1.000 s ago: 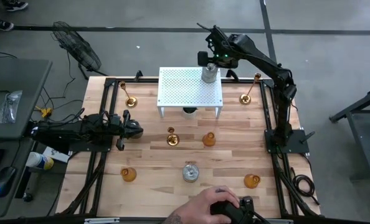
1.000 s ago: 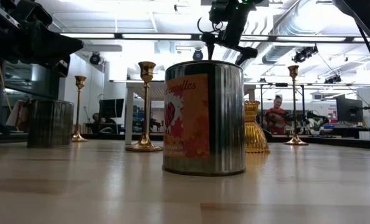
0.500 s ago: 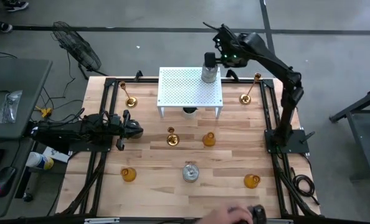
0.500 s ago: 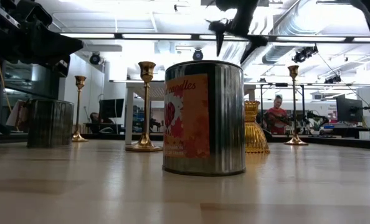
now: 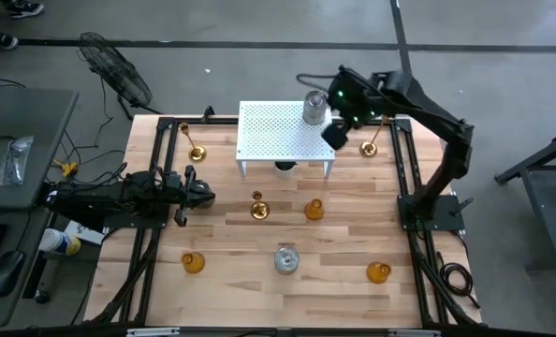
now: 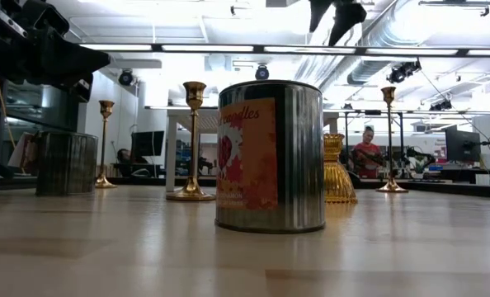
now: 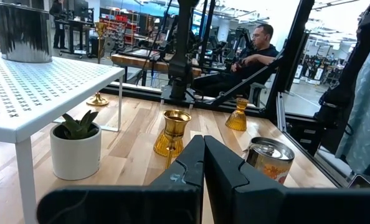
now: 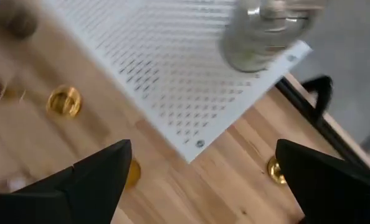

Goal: Pick & Place candle stick holders
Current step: Put the middle orange scented candle on the shelf

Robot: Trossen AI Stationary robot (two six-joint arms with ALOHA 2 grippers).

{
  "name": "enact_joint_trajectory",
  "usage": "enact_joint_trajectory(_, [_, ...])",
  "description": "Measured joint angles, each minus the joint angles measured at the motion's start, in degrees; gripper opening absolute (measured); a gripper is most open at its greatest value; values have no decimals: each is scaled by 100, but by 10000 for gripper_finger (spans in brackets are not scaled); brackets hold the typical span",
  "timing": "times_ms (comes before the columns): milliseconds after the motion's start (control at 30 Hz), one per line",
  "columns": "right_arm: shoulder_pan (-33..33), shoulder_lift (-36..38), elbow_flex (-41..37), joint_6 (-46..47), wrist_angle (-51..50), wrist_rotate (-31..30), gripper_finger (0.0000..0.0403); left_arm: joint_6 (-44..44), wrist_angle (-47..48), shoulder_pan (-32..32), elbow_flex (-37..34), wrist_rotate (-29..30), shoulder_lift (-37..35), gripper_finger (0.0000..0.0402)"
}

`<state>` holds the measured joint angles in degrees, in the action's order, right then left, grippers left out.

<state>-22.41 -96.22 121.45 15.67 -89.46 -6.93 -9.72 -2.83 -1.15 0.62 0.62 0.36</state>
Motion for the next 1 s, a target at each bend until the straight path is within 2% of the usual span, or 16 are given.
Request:
enact_joint_trajectory(200, [471, 293, -416, -1126, 80, 153, 390, 2, 0, 0, 0, 0, 0, 0])
enact_joint_trajectory(367, [886, 323, -619, -1267, -28, 219, 390, 1, 0, 0, 0, 0, 0, 0])
enact_joint_trajectory(600, [1796, 364, -623, -1761, -57, 897, 390, 2, 0, 0, 0, 0, 0, 0])
enact_joint_trajectory(733, [2247, 342, -623, -1868, -52, 875, 390, 2, -1, 0, 0, 0, 0, 0])
enact_joint_trajectory(833, [2485, 313, -621, -1526, -50, 731, 390, 1, 0, 0, 0, 0, 0, 0])
enact_joint_trajectory(1000, [2797, 68, -621, 76, -51, 528, 390, 1, 0, 0, 0, 0, 0, 0])
